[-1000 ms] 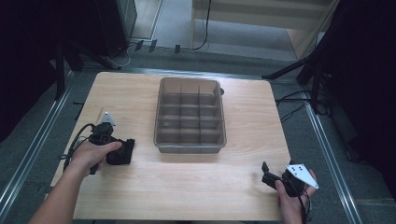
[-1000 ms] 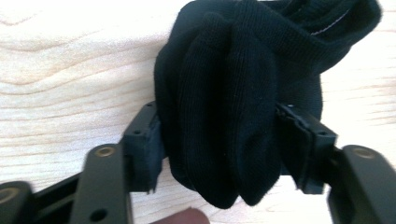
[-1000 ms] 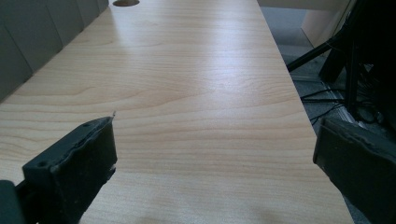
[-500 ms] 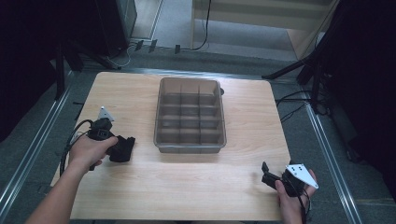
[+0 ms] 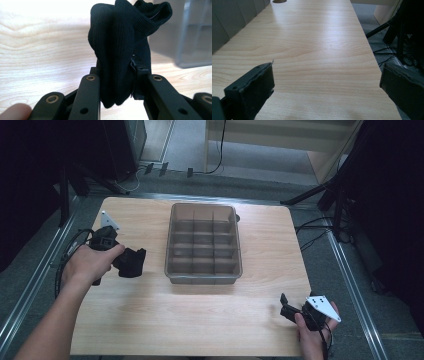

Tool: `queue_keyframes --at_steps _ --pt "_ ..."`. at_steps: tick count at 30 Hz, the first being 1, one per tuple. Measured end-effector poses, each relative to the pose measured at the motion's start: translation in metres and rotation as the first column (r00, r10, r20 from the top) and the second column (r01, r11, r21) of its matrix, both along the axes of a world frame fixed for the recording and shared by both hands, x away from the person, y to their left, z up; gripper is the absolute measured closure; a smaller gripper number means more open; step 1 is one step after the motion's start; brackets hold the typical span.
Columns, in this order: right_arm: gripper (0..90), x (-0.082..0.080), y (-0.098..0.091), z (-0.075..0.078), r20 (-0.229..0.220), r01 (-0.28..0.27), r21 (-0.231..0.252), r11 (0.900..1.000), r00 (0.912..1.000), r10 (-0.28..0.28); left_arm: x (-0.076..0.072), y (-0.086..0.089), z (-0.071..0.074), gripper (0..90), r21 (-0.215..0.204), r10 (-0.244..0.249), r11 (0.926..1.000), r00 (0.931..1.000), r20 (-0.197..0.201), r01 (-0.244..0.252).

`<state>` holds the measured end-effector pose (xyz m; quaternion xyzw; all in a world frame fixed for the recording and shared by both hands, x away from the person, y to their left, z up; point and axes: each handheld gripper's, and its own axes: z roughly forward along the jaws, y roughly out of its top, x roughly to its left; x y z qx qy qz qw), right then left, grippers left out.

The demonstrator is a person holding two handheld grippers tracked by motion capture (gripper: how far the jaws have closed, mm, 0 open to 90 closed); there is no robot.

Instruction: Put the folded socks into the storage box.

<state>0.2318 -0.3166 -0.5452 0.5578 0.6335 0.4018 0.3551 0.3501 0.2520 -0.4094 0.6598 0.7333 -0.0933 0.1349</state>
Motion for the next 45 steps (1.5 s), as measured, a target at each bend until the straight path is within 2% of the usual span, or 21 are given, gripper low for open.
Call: queue_keyframes --at_steps 4,9,15,17,21,24,30,32,35,40,45 --pt "0.0 0.000 0.000 0.000 0.001 -0.001 0.001 1.0000 1.0000 0.001 0.004 -0.016 0.017 74.1 0.030 0.001 0.9995 0.9994 0.035 -0.002" --pt "0.0 0.000 -0.001 0.000 0.000 -0.003 0.005 1.0000 1.0000 0.003 0.009 -0.039 0.030 74.5 0.051 -0.022 0.9985 0.9985 0.051 0.019" --pt "0.0 0.000 -0.001 0.000 -0.001 -0.003 0.007 1.0000 1.0000 0.003 0.013 -0.065 0.036 74.6 0.057 -0.044 0.9976 0.9969 0.065 0.040" --pt "0.0 0.000 -0.001 0.000 -0.001 -0.003 0.006 1.0000 1.0000 0.003 0.014 -0.072 0.037 74.6 0.044 -0.038 0.9984 0.9970 0.067 0.036" --pt "0.0 0.000 -0.001 0.000 -0.004 -0.003 0.014 0.9999 1.0000 0.003 0.016 -0.084 0.034 74.6 0.032 -0.045 0.9985 0.9972 0.060 0.043" --pt "0.0 0.000 -0.001 0.000 -0.003 -0.004 0.011 0.9999 1.0000 0.004 0.018 -0.096 0.030 74.6 0.045 -0.059 0.9974 0.9968 0.055 0.056" --pt "0.0 0.000 -0.001 0.000 -0.004 -0.008 0.017 0.9998 1.0000 0.008 0.021 -0.120 0.024 74.6 0.034 -0.078 0.9965 0.9956 0.052 0.076" --pt "0.0 0.000 -0.001 0.000 -0.004 -0.007 0.019 0.9998 1.0000 0.007 0.022 -0.123 0.022 74.6 0.036 -0.078 0.9965 0.9954 0.056 0.076" --pt "0.0 0.000 -0.002 0.000 -0.003 -0.010 0.021 0.9997 0.9999 0.010 0.023 -0.132 0.017 74.7 0.048 -0.080 0.9958 0.9955 0.051 0.078" --pt "0.0 0.000 -0.002 0.000 -0.003 -0.016 0.023 0.9996 0.9999 0.017 0.026 -0.139 0.005 74.6 0.092 -0.067 0.9938 0.9963 0.054 0.062" --pt "0.0 0.000 -0.002 0.000 -0.003 -0.023 0.026 0.9994 0.9997 0.023 0.028 -0.145 -0.004 74.5 0.106 -0.061 0.9928 0.9965 0.058 0.054"
